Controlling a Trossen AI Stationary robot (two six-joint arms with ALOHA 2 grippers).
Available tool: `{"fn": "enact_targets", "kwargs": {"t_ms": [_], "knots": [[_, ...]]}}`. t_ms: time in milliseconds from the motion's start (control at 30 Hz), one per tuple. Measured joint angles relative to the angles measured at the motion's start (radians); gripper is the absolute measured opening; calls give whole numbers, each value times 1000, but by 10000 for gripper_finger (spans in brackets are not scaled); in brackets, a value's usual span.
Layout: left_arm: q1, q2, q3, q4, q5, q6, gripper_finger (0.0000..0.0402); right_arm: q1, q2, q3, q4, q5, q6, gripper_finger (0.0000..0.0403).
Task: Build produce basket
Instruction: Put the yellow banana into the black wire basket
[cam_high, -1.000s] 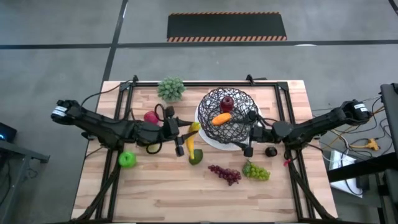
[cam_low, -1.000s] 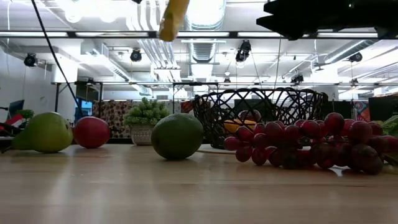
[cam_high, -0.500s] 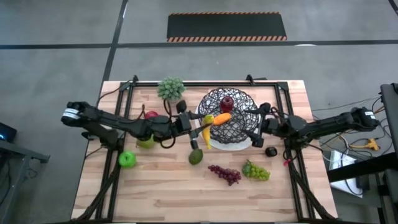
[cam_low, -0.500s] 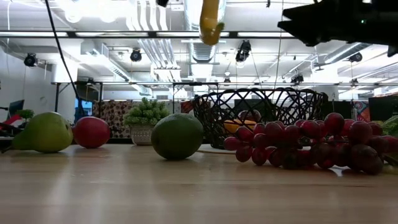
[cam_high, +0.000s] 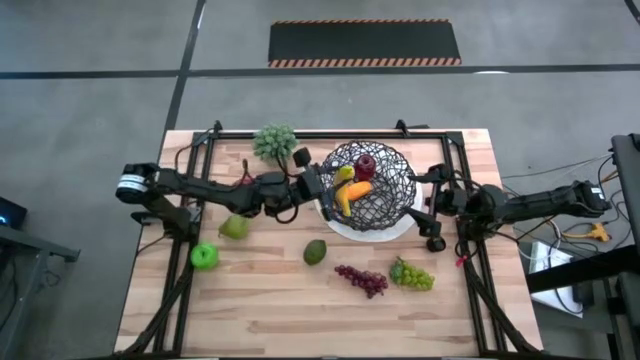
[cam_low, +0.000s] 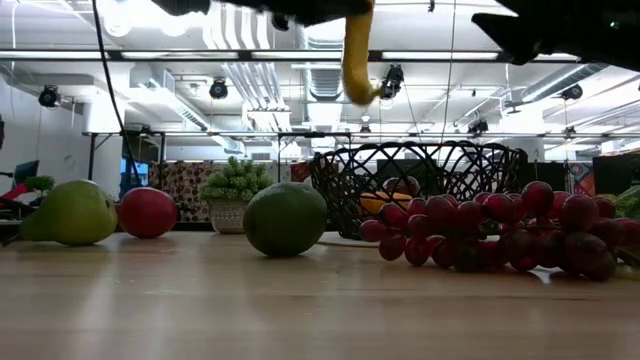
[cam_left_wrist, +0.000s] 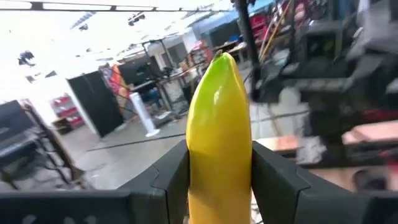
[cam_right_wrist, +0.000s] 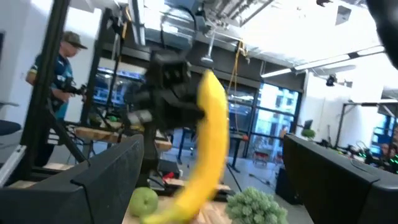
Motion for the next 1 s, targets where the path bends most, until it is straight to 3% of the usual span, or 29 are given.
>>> {"fn": "enact_targets", "kwargs": {"t_ms": [367,767,1000], "knots": [[117,106,3,57,12,154,130,0,-9,0,-15,-9,-1,366],[180,182,6,56,26,0,130,0,-10,0,-16,-7,0,366],[182,231,5,53,19,-3,130,0,-10,0,-18,-6,8,366]]}}
